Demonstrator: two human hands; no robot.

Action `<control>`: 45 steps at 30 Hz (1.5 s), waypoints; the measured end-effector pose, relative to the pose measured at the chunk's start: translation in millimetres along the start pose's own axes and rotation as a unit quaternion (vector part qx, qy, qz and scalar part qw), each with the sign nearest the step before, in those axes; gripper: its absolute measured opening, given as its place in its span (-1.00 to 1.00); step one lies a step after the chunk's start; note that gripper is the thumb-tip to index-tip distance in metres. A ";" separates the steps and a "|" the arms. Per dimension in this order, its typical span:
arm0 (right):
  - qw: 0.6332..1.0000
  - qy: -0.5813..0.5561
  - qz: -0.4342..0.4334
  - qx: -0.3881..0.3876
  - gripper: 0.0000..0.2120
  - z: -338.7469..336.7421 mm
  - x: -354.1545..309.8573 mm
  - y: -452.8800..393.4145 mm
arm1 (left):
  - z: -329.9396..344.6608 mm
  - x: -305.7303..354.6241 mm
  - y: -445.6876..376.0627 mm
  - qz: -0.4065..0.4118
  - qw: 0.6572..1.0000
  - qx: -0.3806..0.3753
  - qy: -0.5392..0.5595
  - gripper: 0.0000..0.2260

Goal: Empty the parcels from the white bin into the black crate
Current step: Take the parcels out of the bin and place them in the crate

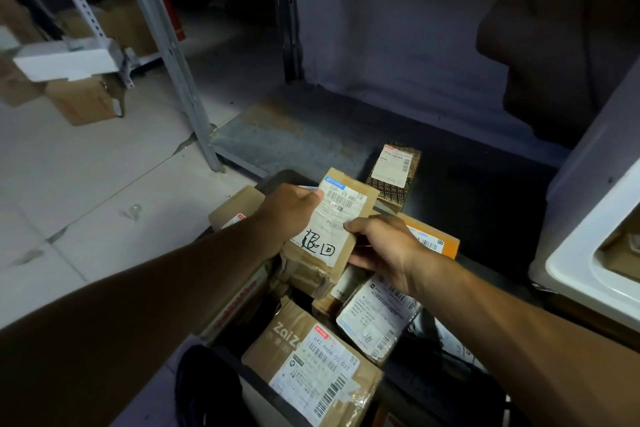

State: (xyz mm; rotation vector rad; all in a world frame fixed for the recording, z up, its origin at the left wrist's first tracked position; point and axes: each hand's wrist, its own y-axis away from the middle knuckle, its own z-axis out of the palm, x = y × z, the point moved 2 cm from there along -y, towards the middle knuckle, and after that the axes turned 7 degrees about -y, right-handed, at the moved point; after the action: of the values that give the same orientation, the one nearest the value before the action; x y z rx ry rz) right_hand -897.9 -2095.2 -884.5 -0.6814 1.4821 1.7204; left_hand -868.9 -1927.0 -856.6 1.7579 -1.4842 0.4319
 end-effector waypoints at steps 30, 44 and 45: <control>0.992 0.119 0.043 0.023 -0.82 8.0 11.4 20.0 | 3.8 -13.0 3.0 -0.049 0.991 -0.024 -0.120 -0.71; 0.846 0.487 -0.196 0.096 -0.28 -12.9 -29.8 55.0 | -11.3 2.1 29.6 0.148 0.890 0.082 -0.424 -0.35; 0.834 0.507 -0.197 0.091 -0.22 -15.7 -31.1 60.5 | -10.3 3.3 33.3 0.153 0.883 0.071 -0.437 -0.26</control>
State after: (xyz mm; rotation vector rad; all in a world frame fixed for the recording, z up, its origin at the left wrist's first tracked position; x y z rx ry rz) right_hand -930.5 -2119.5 -827.8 -1.8207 1.9321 0.8469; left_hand -897.1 -1922.2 -836.4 1.9424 -2.4290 -0.1598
